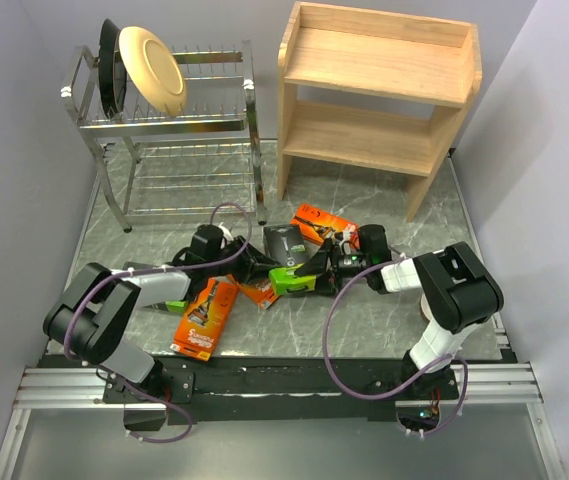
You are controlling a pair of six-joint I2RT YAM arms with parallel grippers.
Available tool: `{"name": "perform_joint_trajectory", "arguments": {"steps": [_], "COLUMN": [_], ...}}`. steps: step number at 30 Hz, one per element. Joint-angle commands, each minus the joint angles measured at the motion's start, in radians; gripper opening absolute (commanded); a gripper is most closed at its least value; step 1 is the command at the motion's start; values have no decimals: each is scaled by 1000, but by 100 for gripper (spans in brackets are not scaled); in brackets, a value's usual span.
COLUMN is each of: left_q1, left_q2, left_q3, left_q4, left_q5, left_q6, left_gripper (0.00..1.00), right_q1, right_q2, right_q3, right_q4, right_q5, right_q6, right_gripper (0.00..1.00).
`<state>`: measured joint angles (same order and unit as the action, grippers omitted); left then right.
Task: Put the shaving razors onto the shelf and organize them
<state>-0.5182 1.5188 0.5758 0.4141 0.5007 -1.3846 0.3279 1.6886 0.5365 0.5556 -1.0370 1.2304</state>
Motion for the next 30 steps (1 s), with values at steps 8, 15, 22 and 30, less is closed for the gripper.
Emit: {"name": "perform_joint_trajectory", "arguments": {"steps": [8, 15, 22, 30], "left_q1": [102, 116, -29, -126], "left_q2": [-100, -78, -104, -63], "left_q3": [130, 320, 420, 574], "left_q4": [-108, -251, -464, -589], "left_q5": [67, 288, 256, 116], "left_q6": [172, 554, 925, 1185], "left_gripper": [99, 99, 98, 91], "right_q1": [-64, -236, -378, -478], "right_q2": [-269, -418, -495, -351], "right_q3": [101, 226, 344, 517], "right_q4": [-257, -617, -626, -502], "right_q5": [-66, -98, -54, 43], "right_q6": [-241, -489, -445, -353], "right_gripper": [41, 38, 38, 37]}}
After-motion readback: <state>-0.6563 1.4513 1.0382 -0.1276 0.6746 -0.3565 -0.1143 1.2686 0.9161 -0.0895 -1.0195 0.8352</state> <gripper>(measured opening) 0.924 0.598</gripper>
